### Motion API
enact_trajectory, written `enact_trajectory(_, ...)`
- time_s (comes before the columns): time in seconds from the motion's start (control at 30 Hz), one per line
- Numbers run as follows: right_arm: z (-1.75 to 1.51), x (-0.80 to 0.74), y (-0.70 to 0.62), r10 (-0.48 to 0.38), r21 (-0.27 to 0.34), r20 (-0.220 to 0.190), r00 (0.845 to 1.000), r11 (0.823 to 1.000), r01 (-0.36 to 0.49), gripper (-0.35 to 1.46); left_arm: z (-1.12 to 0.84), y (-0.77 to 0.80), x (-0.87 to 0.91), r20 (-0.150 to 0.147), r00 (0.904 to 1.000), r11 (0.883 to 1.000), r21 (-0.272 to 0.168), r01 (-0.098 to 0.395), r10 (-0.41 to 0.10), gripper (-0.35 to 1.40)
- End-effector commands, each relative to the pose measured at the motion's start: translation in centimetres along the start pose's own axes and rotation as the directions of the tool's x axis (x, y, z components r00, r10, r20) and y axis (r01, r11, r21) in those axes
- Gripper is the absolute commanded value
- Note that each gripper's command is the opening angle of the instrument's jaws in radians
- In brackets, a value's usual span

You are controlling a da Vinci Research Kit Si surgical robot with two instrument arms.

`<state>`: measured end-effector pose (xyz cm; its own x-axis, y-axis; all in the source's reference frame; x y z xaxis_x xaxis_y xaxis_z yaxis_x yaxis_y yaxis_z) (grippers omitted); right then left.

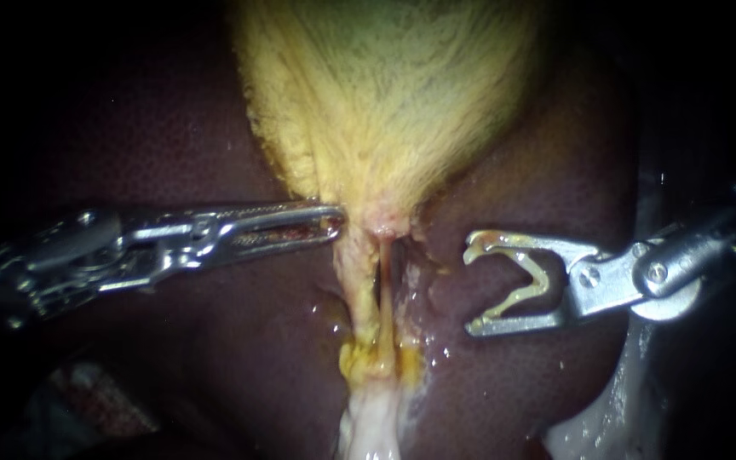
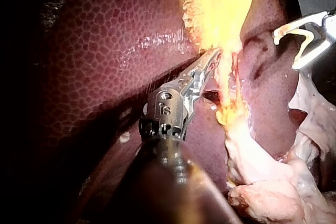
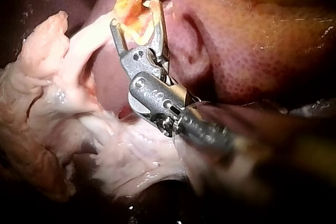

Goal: Clipping first clip left tube

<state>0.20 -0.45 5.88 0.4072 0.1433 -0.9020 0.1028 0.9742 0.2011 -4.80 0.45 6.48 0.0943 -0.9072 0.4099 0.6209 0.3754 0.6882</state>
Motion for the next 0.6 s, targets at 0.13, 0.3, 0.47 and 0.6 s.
enact_trajectory(0.13,0.11,-0.02,-0.04,-0.003,0.006,-0.002,1.0,1.0,0.003,0.6,-0.09,0.01,0.02,-0.002,1.0,1.0,0.005,-0.002,0.002,-0.35)
enact_trajectory(0.3,0.43,-0.06,-0.17,-0.002,0.029,-0.011,1.0,1.0,0.003,0.6,-0.29,0.09,0.04,-0.006,1.0,1.0,0.013,-0.005,0.005,-0.35)
enact_trajectory(0.47,0.79,-0.13,-0.29,0.02,0.053,-0.018,1.0,0.998,-0.019,0.6,-0.49,0.17,0.03,-0.002,1.0,1.0,0.001,-0.006,0.006,-0.35)
enact_trajectory(0.6,1.11,-0.18,-0.36,0.033,0.07,-0.021,0.999,0.997,-0.032,0.6,-0.55,0.19,0.02,-0.001,1.0,1.0,-0.003,-0.006,0.006,-0.35)
